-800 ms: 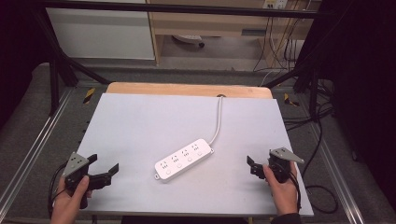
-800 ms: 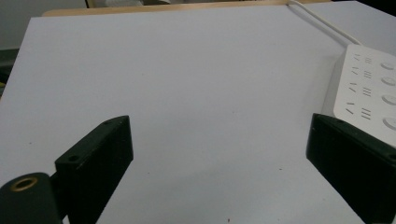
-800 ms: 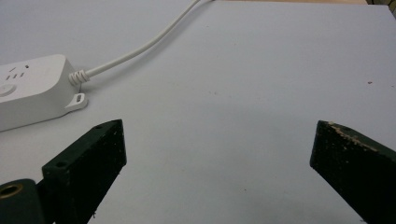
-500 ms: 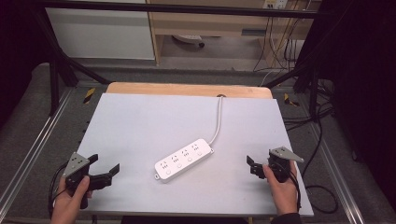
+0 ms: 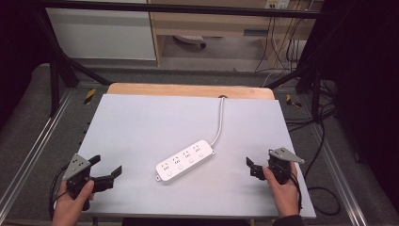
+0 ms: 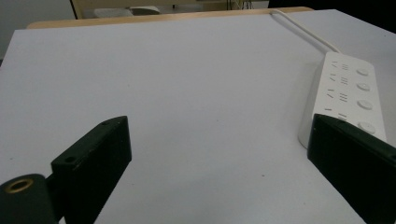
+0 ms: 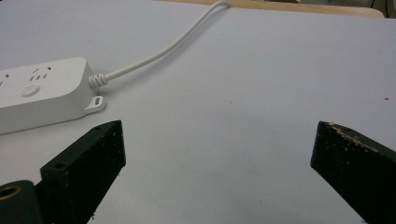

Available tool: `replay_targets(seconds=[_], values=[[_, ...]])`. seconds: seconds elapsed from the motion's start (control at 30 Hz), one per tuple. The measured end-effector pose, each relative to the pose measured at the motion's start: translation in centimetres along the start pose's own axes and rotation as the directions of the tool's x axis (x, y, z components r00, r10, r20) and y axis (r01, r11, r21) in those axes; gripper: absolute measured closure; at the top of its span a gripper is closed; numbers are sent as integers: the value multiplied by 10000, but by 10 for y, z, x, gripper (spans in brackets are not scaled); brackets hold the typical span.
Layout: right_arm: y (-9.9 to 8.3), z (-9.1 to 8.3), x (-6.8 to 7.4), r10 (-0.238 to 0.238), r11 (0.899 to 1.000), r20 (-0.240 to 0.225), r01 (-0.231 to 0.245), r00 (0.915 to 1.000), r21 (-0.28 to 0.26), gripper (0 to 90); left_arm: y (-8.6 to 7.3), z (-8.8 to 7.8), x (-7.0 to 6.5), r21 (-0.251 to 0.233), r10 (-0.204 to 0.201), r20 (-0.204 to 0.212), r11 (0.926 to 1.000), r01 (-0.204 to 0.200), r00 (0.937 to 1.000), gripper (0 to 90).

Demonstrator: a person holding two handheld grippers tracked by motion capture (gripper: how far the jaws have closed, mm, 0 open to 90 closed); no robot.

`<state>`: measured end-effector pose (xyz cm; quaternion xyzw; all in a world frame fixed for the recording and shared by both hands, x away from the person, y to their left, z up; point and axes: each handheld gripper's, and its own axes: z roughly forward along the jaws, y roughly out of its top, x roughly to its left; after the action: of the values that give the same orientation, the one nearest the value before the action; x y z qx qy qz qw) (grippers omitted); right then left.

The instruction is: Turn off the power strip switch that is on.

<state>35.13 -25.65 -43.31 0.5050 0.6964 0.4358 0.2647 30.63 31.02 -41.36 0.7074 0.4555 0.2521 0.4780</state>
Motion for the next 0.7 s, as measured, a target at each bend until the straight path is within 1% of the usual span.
replay_targets(seconds=[0.07, 0.23, 0.33, 0.43, 0.47, 0.57, 0.7], values=[[0, -1, 1, -67, 9999, -64, 67, 10000, -88, 39, 0, 0, -1, -24, -47, 38, 10000, 47, 10000, 60], [1, -1, 2, -54, 10000, -121, 54, 9999, 1, 39, 2, -1, -3, -160, -97, 170, 9998, 100, 9998, 60], [1, -1, 2, -65, 10000, -162, 66, 9998, 25, 39, 4, -3, -5, -397, -181, 312, 9990, 194, 9993, 60], [1, -1, 2, -105, 9999, -201, 105, 9997, 4, 39, 6, -5, -8, -590, -172, 458, 9981, 199, 9988, 59], [1, -1, 3, -110, 9999, -219, 110, 9997, 3, 39, 7, -5, -9, -673, -246, 479, 9973, 278, 9985, 59], [1, 0, 3, -172, 9998, -232, 173, 9996, 55, 39, 9, -7, -11, -802, -179, 547, 9965, 223, 9983, 59], [1, -1, 3, -177, 9998, -229, 177, 9996, 29, 39, 10, -8, -11, -900, -294, 620, 9953, 350, 9976, 59]])
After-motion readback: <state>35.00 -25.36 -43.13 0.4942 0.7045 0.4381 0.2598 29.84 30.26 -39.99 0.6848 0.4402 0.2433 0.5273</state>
